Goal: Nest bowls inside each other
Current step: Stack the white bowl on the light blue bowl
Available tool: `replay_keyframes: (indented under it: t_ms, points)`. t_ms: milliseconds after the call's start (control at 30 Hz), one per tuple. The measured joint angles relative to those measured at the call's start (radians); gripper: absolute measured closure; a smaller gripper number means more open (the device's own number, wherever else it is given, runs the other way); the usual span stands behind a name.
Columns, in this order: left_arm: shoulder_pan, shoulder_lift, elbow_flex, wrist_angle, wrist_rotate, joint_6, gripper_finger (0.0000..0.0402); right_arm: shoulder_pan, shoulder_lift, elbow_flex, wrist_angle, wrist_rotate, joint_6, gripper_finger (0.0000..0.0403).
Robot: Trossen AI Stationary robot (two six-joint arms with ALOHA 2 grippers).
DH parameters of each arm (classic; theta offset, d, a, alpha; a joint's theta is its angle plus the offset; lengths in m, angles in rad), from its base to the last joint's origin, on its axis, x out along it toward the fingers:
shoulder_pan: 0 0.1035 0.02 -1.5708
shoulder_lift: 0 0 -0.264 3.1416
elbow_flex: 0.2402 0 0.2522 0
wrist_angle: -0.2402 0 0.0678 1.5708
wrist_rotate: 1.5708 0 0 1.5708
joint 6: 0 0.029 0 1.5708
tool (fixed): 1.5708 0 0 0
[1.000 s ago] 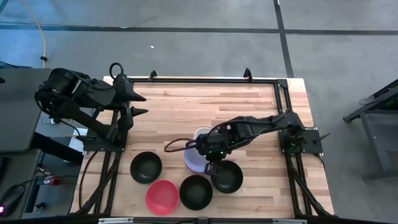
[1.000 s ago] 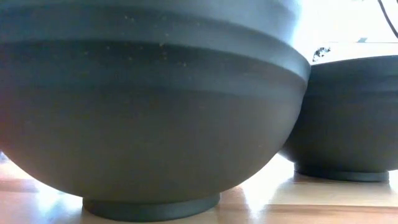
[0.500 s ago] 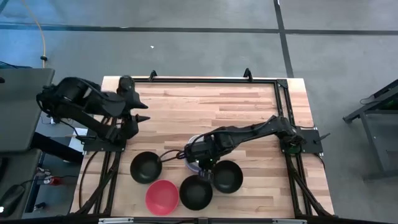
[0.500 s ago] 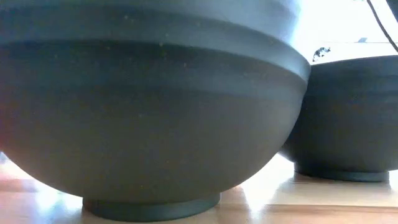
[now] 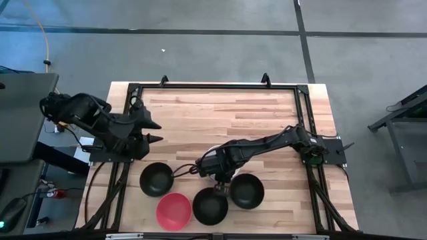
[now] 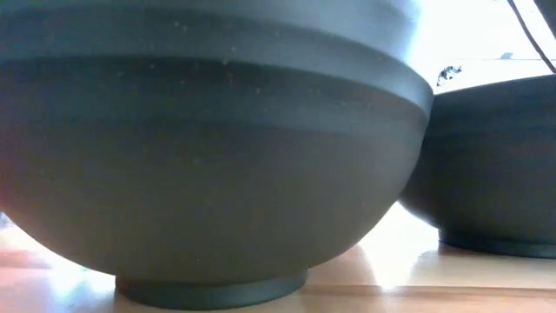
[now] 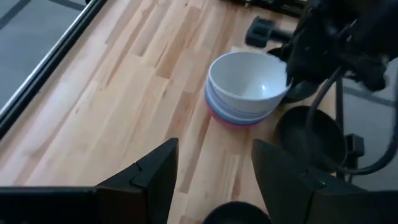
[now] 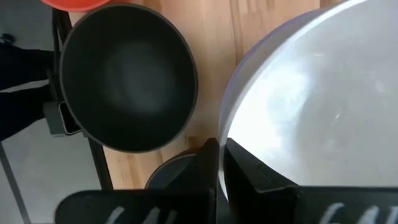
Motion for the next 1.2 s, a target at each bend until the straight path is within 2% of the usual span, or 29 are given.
replay_keyframes:
  t_ms: [300, 833, 933, 1067, 1200]
  points:
    - [-0.063, -0.005, -0.011, 0.044, -0.024, -0.041, 0.021, 0.005, 0.049, 0.001, -0.004, -0.011, 0.003, 0.0403]
    - [-0.148, -0.004, -0.011, 0.046, -0.104, -0.085, 0.021, 0.024, 0.052, 0.001, -0.078, -0.042, 0.078, 0.0399]
    - [-0.149, -0.004, -0.011, 0.046, -0.108, -0.087, 0.021, 0.024, 0.054, 0.016, -0.074, -0.031, 0.083, 0.0377]
    - [-0.149, -0.004, -0.011, 0.046, -0.108, -0.086, 0.021, 0.024, 0.053, 0.051, -0.057, 0.045, 0.082, 0.0325]
    - [-0.149, -0.004, -0.011, 0.045, -0.108, -0.086, 0.021, 0.022, 0.034, 0.05, -0.046, 0.064, 0.085, 0.0284]
